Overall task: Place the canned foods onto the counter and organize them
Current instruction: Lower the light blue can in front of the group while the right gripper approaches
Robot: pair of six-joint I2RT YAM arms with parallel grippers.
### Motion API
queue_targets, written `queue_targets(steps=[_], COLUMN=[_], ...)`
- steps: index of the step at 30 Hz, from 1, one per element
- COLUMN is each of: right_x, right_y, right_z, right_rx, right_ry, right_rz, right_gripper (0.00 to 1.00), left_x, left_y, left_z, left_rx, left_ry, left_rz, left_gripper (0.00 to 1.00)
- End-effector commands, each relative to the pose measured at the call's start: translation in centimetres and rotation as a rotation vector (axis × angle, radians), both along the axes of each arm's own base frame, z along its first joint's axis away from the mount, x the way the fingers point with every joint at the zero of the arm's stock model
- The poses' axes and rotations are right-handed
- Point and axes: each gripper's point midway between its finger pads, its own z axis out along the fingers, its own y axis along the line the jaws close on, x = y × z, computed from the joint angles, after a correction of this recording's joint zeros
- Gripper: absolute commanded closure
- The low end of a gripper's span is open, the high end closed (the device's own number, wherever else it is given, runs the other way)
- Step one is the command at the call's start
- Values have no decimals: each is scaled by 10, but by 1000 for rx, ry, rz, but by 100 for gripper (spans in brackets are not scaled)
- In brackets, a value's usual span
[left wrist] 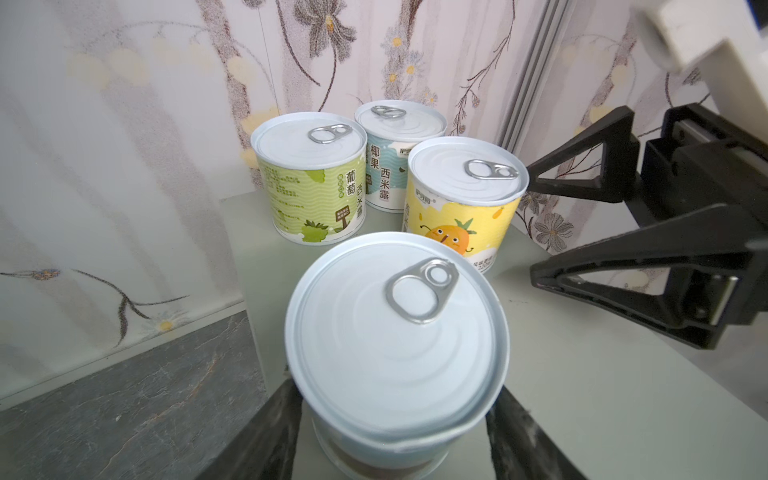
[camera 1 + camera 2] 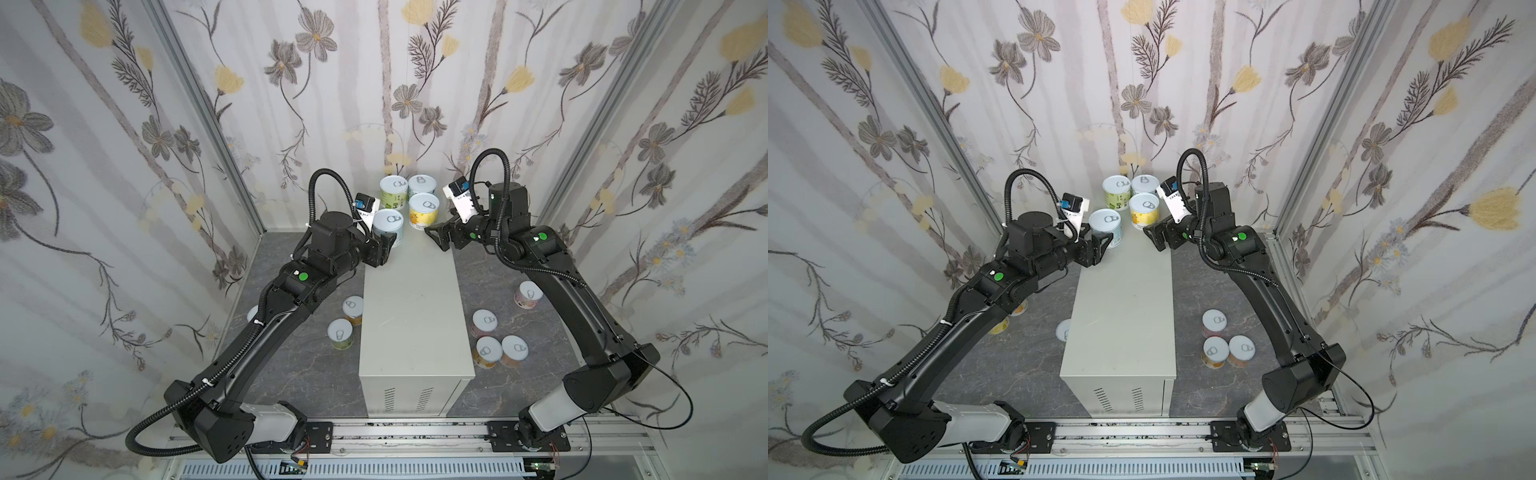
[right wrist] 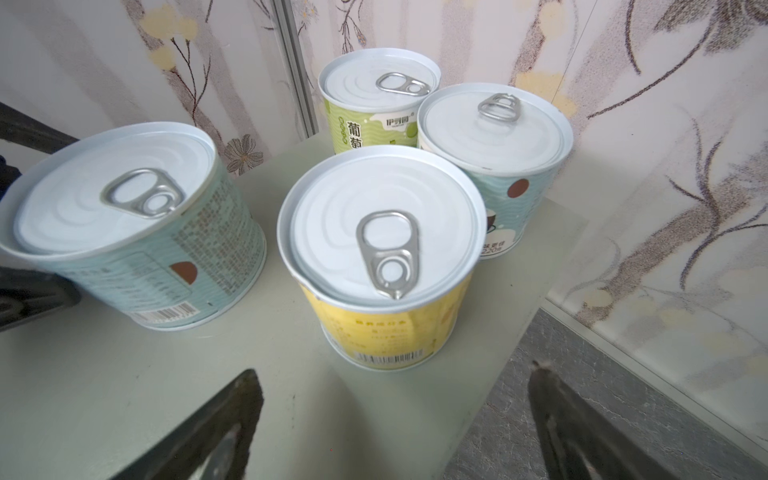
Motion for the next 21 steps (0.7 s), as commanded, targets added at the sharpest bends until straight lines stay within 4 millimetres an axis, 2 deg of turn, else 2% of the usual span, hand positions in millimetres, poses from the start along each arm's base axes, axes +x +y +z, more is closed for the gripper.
queue_targets(steps=[1,12,21], right_x=[3,1,-2], right_y=[1,2,3], right_z=[8,10,11], right_rx=[11,24,31], right_ry=[-33,-35,-49], right_rz=[8,23,35], right_gripper=[0,0,1], left_x=[9,26,32], left_y=[1,-7,-12], left_z=[14,12,15], left_rx=[-15,-4,-16], left_ry=[-53,-64,-86], left_rz=[12,-7,-23], left_gripper=[31,31,32])
